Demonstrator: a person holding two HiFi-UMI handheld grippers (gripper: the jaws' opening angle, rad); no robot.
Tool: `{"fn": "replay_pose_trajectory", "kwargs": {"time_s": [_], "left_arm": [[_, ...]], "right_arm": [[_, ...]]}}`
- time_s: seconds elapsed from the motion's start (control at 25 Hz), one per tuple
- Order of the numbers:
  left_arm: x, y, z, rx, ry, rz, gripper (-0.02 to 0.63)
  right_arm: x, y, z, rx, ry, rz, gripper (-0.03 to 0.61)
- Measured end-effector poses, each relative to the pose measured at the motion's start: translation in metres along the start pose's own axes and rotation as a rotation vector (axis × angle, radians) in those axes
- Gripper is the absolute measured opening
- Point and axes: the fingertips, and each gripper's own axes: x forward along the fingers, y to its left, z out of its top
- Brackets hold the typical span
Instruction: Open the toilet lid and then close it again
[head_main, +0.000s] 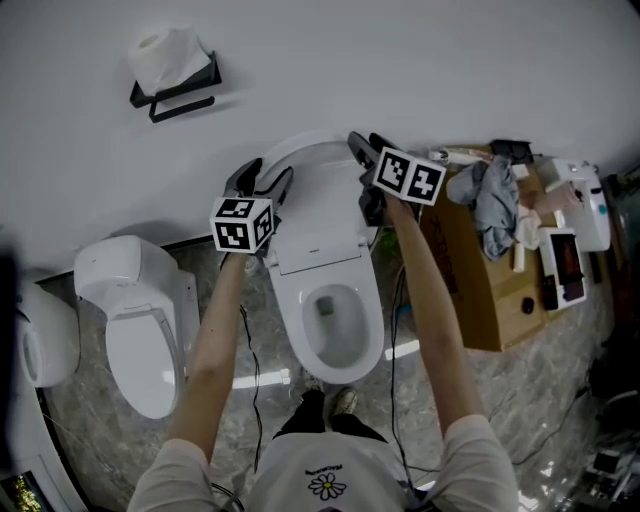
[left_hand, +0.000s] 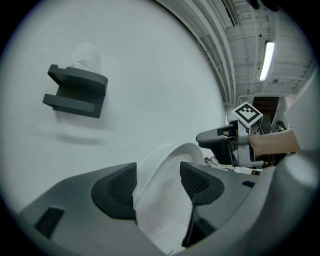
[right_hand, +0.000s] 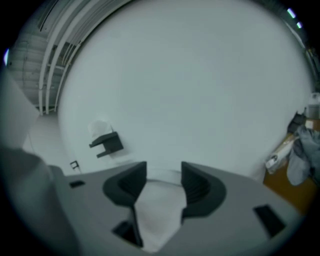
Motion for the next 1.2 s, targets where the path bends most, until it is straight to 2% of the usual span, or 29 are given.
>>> {"fn": "replay_pose_trajectory", "kwargs": {"time_s": [0.12,0.28,0.44,0.52,0.6,0.64,0.72,0.76,0.88,1.0,1.2], "left_arm": [[-0.015,-0.011,0.013,0.028,-0.035,-0.002,0.288],[-0.043,-0.029,0.04,0.032,-0.108,-0.005,0.288],[-0.084,-0.062,0.061,0.036,-0.155,-0.037,0.279],[-0.11,-0.081,0.075,0.059,-0.218,-0.033,0.215],[-0.141,-0.1,0.089,0.095,-0.306,0.001,0.115],[-0.155,-0.11,0.092,0.112,-0.332,0.018,0.089],[-0.177,-0.131,0.089,0.122,-0.341,0.038,0.036],[-0.185,-0.141,0.084,0.11,-0.335,0.045,0.029],[-0.207,-0.168,0.069,0.059,-0.323,0.071,0.025],[-0.222,-0.191,0.063,0.07,-0.322,0.097,0.025],[-0.239,-0.206,0.051,0.061,-0.32,0.124,0.025]], "right_arm": [[-0.025,0.0,0.012,-0.019,-0.061,-0.035,0.219],[-0.069,0.015,0.025,-0.108,-0.107,-0.051,0.214],[-0.131,0.048,0.034,-0.211,-0.206,-0.047,0.144],[-0.166,0.064,0.035,-0.245,-0.272,-0.068,0.133],[-0.198,0.081,0.034,-0.274,-0.332,-0.083,0.119],[-0.211,0.091,0.029,-0.294,-0.35,-0.084,0.101],[-0.235,0.111,0.01,-0.344,-0.348,-0.072,0.067],[-0.244,0.119,-0.002,-0.365,-0.334,-0.056,0.041],[-0.27,0.14,-0.041,-0.401,-0.3,0.001,0.031],[-0.292,0.149,-0.066,-0.407,-0.281,0.006,0.029],[-0.316,0.156,-0.084,-0.37,-0.258,0.028,0.03]]}}
